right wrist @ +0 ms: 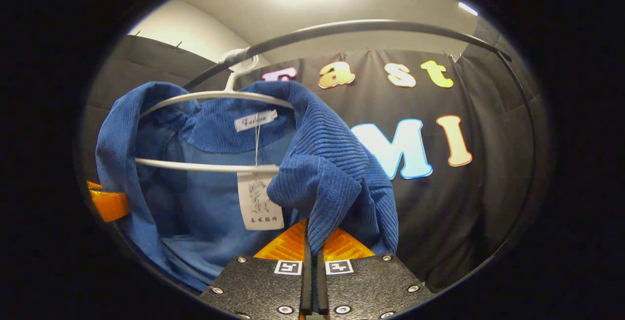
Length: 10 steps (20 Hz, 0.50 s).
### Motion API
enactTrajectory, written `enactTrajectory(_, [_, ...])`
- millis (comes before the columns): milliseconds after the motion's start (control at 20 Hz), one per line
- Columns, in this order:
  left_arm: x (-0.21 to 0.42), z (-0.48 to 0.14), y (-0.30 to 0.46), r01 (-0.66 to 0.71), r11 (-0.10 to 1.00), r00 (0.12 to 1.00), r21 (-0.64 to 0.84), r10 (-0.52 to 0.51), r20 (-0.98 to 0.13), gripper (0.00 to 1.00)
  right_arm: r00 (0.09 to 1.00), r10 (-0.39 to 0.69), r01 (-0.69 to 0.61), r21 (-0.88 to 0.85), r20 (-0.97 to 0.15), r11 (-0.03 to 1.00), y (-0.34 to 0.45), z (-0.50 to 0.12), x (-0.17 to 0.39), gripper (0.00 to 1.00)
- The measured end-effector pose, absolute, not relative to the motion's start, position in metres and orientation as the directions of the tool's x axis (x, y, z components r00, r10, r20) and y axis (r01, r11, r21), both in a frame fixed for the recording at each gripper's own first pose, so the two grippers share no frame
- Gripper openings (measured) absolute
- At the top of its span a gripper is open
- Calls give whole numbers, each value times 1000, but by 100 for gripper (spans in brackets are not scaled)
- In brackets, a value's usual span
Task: Grasp the clothes on the hanger with both hands and then place them into the laundry hamper below.
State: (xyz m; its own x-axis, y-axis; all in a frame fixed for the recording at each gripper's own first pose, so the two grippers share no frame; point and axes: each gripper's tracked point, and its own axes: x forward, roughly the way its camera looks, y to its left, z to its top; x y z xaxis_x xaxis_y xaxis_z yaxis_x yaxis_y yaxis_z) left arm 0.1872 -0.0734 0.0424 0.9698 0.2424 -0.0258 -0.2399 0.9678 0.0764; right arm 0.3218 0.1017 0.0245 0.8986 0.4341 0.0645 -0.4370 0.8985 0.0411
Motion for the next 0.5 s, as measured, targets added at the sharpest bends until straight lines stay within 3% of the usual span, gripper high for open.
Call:
enactTrajectory(200, [170,74,-67,-240,966,971,99,238,32,0,910,392,-401,50,136,915,84,59,323,2])
enactTrajectory(500, [162,88,-56,-233,971,972,49,231,33,5,917,347,-368,87,195,926,61,98,332,3])
